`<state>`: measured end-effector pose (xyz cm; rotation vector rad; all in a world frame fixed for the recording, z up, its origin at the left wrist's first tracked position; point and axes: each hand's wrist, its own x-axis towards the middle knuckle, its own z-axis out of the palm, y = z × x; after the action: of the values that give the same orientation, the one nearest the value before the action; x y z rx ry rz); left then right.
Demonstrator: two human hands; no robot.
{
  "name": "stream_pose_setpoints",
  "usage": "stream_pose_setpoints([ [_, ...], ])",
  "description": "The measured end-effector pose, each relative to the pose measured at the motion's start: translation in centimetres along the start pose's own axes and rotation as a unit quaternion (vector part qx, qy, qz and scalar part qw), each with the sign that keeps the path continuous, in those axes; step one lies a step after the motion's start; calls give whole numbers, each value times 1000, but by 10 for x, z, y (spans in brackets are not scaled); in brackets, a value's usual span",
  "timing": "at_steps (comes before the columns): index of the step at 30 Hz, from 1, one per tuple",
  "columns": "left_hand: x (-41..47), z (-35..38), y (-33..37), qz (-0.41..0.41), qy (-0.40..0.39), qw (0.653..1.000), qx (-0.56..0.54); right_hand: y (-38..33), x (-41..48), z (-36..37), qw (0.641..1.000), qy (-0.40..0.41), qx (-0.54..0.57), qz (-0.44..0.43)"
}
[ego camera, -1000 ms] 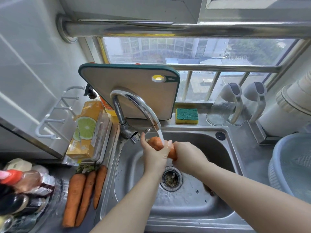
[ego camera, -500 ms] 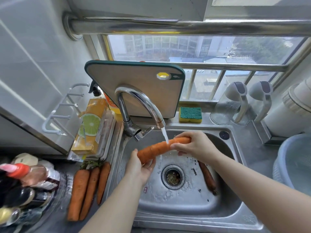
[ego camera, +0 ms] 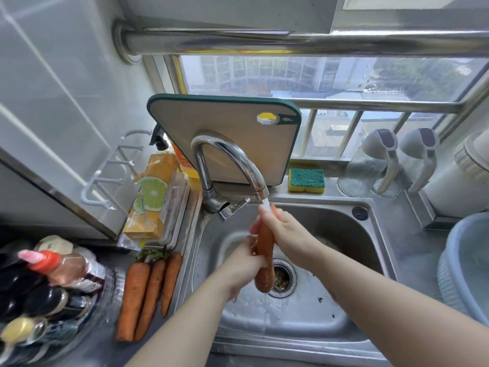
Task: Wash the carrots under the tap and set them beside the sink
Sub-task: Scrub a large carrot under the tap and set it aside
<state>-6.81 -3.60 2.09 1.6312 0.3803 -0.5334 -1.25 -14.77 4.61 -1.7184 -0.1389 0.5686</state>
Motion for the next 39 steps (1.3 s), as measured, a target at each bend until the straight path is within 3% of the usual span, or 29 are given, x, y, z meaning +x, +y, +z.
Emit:
stream_pose_setpoints([
  [6, 6, 1, -12, 59, 8, 989, 133, -10, 2, -7, 969, 12, 229, 89],
  [8, 6, 1, -11, 62, 40, 990, 123, -17, 1, -13, 977, -4, 197, 86],
  [11, 9, 1, -10, 76, 88, 989, 90, -21, -1, -24, 997, -28, -1, 69],
  [13, 12, 2, -6, 96, 100, 985, 98, -24, -4, -35, 996, -18, -60, 57],
  [21, 20, 14, 13, 144, 114, 974, 131, -25, -26, -70, 994, 85, 65, 11],
  [26, 7, 22, 7, 151, 53, 974, 161, -17, -46, -66, 989, 135, 53, -33],
  [32, -12, 16, -5, 136, 47, 957, 252, -19, -64, -32, 987, 52, -118, -93],
  [39, -52, -16, -8, 189, 93, 966, 151, -46, -59, 2, 988, 31, -49, -141],
])
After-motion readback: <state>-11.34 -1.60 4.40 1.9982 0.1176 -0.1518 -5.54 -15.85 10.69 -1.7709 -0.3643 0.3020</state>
